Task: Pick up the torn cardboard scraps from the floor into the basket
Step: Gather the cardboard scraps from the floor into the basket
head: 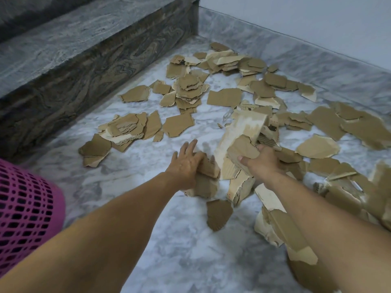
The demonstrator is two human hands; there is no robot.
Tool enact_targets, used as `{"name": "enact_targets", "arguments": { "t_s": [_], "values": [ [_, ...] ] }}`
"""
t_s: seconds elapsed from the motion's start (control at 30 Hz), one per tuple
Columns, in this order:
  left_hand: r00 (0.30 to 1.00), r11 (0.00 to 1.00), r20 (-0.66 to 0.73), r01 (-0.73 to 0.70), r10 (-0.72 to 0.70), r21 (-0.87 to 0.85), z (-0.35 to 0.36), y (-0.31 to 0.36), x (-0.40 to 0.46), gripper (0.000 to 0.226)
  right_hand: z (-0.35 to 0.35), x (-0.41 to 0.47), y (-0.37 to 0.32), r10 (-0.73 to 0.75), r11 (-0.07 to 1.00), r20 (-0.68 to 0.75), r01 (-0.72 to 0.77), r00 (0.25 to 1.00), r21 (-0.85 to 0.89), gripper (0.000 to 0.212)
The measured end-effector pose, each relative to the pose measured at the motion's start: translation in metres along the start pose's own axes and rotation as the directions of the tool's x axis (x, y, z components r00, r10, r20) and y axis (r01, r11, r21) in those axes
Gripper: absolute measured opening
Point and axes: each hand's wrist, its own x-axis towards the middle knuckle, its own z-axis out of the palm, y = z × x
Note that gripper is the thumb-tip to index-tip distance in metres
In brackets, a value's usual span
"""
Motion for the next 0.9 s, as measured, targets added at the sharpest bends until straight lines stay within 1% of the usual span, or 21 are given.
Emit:
{"name": "enact_targets", "arguments": {
  "t_s": [0.07,0.13,0.2,0.23,0.27,0.33,0.4,0.43,0.47,0.5,0.53,0.57,0.6,0.67,0.73,0.77,0.87,0.9],
  "values": [
    [0.999,0.999,-0.025,-0.033,0.033,-0.002,0.001,0.000,-0.001,0.063,0.001,0.001,-0.001,-0.038,0.998,0.023,0.039,0.999,-0.042,0.051],
    [0.996,0.999,-0.080,-0.051,0.051,0.003,0.002,0.000,-0.003,0.059,0.001,0.001,-0.003,-0.053,0.997,0.054,0.056,0.997,-0.056,0.051],
    [0.991,0.999,-0.130,-0.041,0.043,0.018,0.003,-0.002,-0.004,0.070,0.001,0.001,-0.005,-0.081,0.994,0.069,0.086,0.994,-0.072,0.048],
    [0.992,0.999,-0.122,-0.021,0.024,0.030,0.002,-0.002,-0.004,0.078,0.001,0.001,-0.006,-0.094,0.992,0.070,0.100,0.993,-0.080,0.044],
    [0.996,0.998,-0.091,-0.004,0.009,0.055,0.001,-0.003,-0.004,0.086,0.001,0.000,-0.007,-0.099,0.991,0.066,0.104,0.993,-0.082,0.042],
    [0.999,0.998,0.026,0.031,-0.032,0.063,0.000,-0.002,-0.006,0.105,0.000,0.001,-0.006,-0.094,0.992,0.056,0.098,0.994,-0.073,0.045],
    [0.981,0.988,0.155,0.132,-0.119,-0.078,-0.002,0.003,-0.006,0.123,-0.001,0.002,-0.004,-0.078,0.995,0.038,0.080,0.996,-0.063,0.042],
    [0.972,0.970,0.170,0.190,-0.164,-0.152,-0.003,0.005,-0.006,0.122,-0.003,0.001,-0.003,-0.070,0.996,0.030,0.072,0.997,-0.058,0.039],
    [0.967,0.954,0.150,0.232,-0.205,-0.190,-0.003,0.008,-0.005,0.116,-0.004,0.001,-0.002,-0.062,0.997,0.022,0.063,0.998,-0.050,0.038],
    [0.964,0.952,0.119,0.256,-0.239,-0.168,-0.002,0.010,-0.005,0.108,-0.005,0.001,0.000,-0.053,0.998,0.017,0.054,0.998,-0.046,0.038],
    [0.962,0.958,0.093,0.266,-0.257,-0.105,-0.001,0.013,-0.005,0.100,-0.007,0.000,0.000,-0.050,0.998,0.012,0.051,0.999,-0.044,0.038],
    [0.961,0.962,0.078,0.268,-0.264,-0.048,0.001,0.016,-0.006,0.093,-0.008,0.000,0.001,-0.049,0.998,0.003,0.049,0.999,-0.050,0.035],
    [0.960,0.961,0.073,0.273,-0.271,-0.028,0.002,0.017,-0.006,0.090,-0.010,0.000,0.001,-0.053,0.997,-0.004,0.052,0.999,-0.052,0.031],
    [0.949,0.946,0.107,0.307,-0.297,-0.104,0.001,0.020,-0.007,0.087,-0.012,-0.001,0.002,-0.043,0.997,-0.009,0.042,0.999,-0.067,0.032],
    [0.939,0.912,0.153,0.337,-0.308,-0.235,-0.003,0.020,-0.008,0.082,-0.014,-0.004,0.001,-0.023,0.997,-0.016,0.021,1.000,-0.076,0.043],
    [0.937,0.899,0.165,0.344,-0.309,-0.271,-0.007,0.020,-0.010,0.080,-0.015,-0.005,-0.001,-0.015,0.997,-0.014,0.014,1.000,-0.079,0.045],
    [0.933,0.875,0.165,0.358,-0.320,-0.327,-0.017,0.018,-0.018,0.072,-0.017,-0.008,-0.007,-0.007,0.998,0.003,0.008,1.000,-0.064,0.037],
    [0.931,0.866,0.157,0.364,-0.329,-0.343,-0.022,0.015,-0.021,0.067,-0.018,-0.010,-0.012,-0.015,0.998,0.012,0.016,1.000,-0.059,0.039]
  ]
}}
